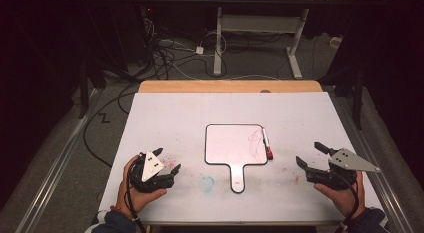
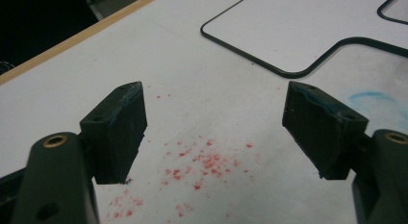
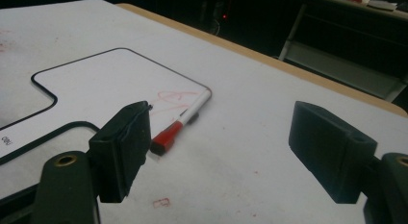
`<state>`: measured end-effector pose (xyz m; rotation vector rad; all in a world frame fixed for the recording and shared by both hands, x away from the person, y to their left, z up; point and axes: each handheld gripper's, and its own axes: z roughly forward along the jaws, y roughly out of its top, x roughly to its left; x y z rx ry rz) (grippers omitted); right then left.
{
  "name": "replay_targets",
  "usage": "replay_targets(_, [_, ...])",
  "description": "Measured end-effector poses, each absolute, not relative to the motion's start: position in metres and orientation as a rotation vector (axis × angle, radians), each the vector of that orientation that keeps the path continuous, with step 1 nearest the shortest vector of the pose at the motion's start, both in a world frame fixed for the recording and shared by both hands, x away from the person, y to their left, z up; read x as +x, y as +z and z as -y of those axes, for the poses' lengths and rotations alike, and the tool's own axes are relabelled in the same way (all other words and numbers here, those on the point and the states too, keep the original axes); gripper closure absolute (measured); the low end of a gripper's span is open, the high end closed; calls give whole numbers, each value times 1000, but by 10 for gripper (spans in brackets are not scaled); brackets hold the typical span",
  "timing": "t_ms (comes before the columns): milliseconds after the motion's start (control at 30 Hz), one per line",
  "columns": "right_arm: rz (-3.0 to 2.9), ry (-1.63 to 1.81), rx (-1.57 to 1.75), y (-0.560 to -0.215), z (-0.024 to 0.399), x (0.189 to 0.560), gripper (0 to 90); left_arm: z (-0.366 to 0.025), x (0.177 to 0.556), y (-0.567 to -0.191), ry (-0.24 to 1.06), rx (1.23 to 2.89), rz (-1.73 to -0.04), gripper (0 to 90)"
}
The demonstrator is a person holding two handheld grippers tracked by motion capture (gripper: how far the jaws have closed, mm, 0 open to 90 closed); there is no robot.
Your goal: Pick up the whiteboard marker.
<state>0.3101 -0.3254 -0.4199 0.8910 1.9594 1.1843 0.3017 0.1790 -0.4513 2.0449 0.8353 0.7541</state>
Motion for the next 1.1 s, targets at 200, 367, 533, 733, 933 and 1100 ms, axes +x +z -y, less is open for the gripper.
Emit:
replay_targets(200, [-1992,1172,936,-425,332,316,270,-170,306,-456,743,2080,-818,230])
replay_targets(367, [-2058,1155,1024,-431,335,330,274,-169,306,-458,732,2090,-805,231])
replay_targets(533, [-2119,1130,1055,-431,331,342,293,-172,307,-460,729,2092,-809,231])
replay_targets(733, [-2214,1081,1047,-435,321,359,339,-170,308,-460,725,2100,-794,241])
replay_targets(933, [-2304,1092,1084,-430,297,392,418,-169,307,-462,694,2117,-803,241])
replay_targets(1100, [-2391,1082,1152,-434,274,425,443,-168,307,-463,685,2127,-798,241])
